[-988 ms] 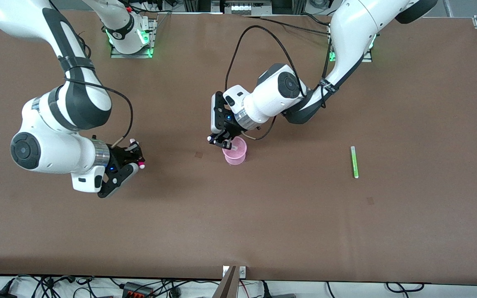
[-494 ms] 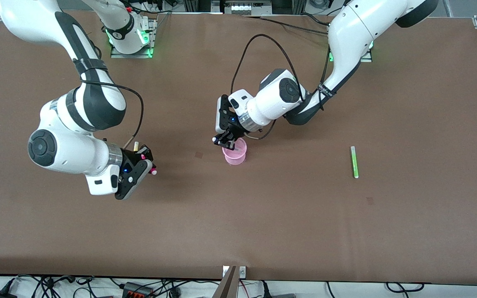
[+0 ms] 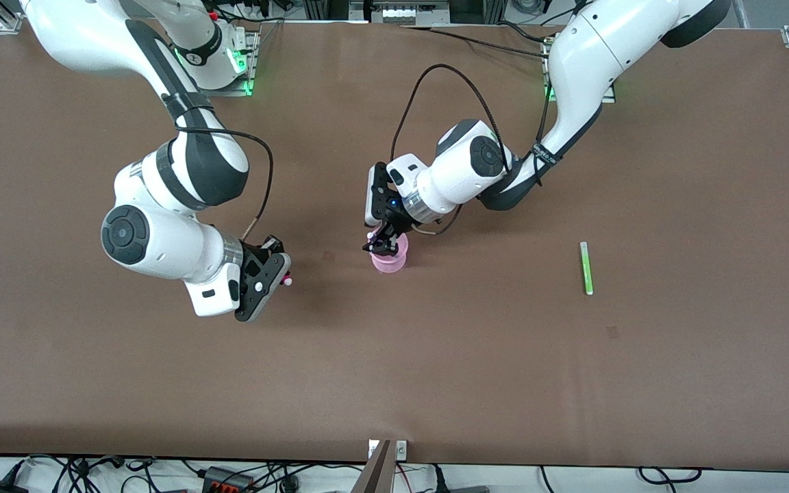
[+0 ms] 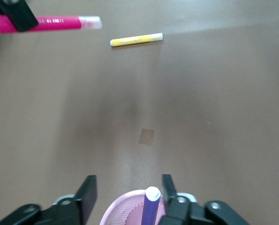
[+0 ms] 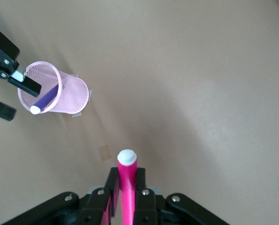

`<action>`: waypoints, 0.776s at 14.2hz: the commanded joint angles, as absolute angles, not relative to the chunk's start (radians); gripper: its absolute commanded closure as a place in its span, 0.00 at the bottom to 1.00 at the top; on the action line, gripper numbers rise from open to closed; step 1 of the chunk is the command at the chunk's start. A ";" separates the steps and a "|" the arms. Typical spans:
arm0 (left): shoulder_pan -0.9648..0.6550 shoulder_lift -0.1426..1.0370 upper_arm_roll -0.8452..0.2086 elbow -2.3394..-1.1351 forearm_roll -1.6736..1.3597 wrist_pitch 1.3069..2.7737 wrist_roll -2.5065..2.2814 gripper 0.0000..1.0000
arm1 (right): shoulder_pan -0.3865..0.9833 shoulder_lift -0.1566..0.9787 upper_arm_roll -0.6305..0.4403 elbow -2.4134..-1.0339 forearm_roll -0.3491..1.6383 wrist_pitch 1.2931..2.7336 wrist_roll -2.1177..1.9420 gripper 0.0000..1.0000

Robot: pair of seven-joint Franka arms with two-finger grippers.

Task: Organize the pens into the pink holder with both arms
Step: 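Drop the purple pen into the pink cup with the left gripper, then move the magenta pen over the cup while the left gripper withdraws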

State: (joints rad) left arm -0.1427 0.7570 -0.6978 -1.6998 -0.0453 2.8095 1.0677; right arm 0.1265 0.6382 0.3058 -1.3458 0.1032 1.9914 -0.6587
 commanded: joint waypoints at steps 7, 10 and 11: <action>0.228 0.681 -0.901 -1.710 -0.063 2.269 0.636 0.00 | 0.166 0.597 0.371 -1.385 0.115 2.129 -0.707 1.00; 0.271 0.629 -0.799 -1.697 0.038 2.082 0.560 0.00 | 0.253 0.598 0.371 -1.384 0.114 2.238 -0.693 1.00; 0.285 0.618 -0.784 -1.672 0.063 2.004 0.536 0.00 | 0.283 0.598 0.371 -1.382 0.110 2.267 -0.692 1.00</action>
State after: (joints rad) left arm 0.2710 0.6820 -0.8230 -1.6895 0.0160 2.1239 0.5972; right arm 0.2295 0.6175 0.3752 -1.3598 0.1032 2.2085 -0.6891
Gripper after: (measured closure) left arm 0.000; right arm 0.828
